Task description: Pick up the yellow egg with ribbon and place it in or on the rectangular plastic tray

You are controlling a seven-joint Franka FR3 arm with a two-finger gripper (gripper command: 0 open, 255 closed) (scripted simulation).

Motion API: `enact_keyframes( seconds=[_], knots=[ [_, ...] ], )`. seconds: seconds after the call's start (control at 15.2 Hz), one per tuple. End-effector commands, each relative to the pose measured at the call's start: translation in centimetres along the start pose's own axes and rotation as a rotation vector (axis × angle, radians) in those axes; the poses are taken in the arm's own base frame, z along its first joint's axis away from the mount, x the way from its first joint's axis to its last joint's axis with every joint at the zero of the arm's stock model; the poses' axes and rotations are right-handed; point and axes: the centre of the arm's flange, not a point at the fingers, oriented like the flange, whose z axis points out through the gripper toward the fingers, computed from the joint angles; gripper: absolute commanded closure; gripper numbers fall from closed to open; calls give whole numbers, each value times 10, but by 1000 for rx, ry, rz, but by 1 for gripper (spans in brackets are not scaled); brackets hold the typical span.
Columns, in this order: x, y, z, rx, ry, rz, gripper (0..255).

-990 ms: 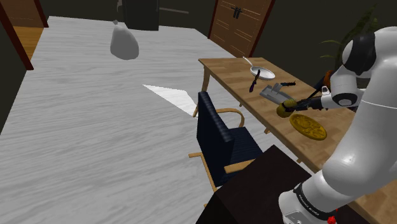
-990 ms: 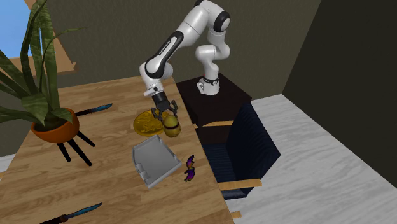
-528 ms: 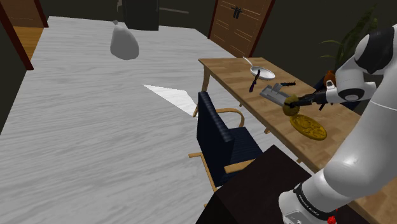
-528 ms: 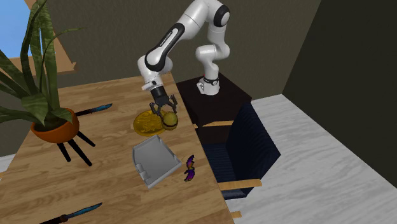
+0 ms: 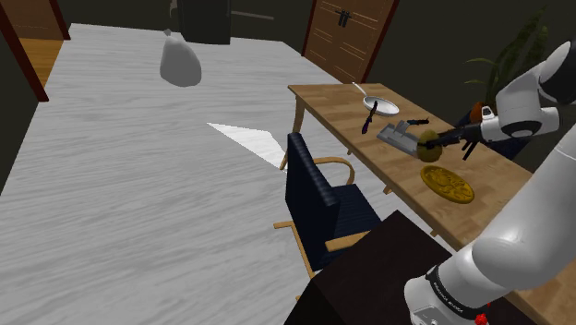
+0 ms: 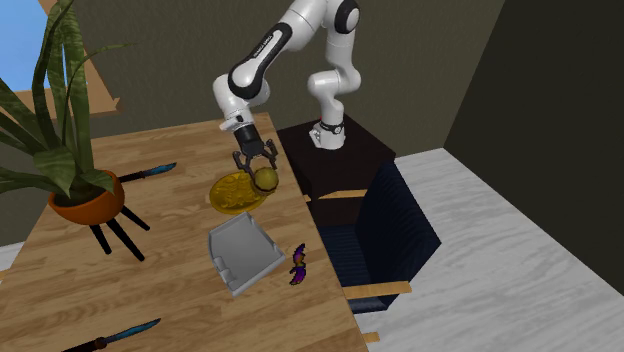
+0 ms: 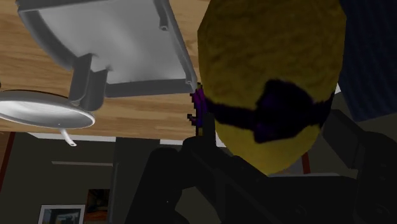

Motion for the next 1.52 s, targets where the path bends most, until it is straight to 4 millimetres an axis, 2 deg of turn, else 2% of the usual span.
enact_keyframes(
  seconds=[0.0,0.13,1.06,1.45],
  knots=[
    [7,0,-8,0,0,0,255],
    [13,0,-13,0,0,0,255],
    [61,168,57,0,0,0,255],
    [38,168,79,0,0,0,255]
  ],
)
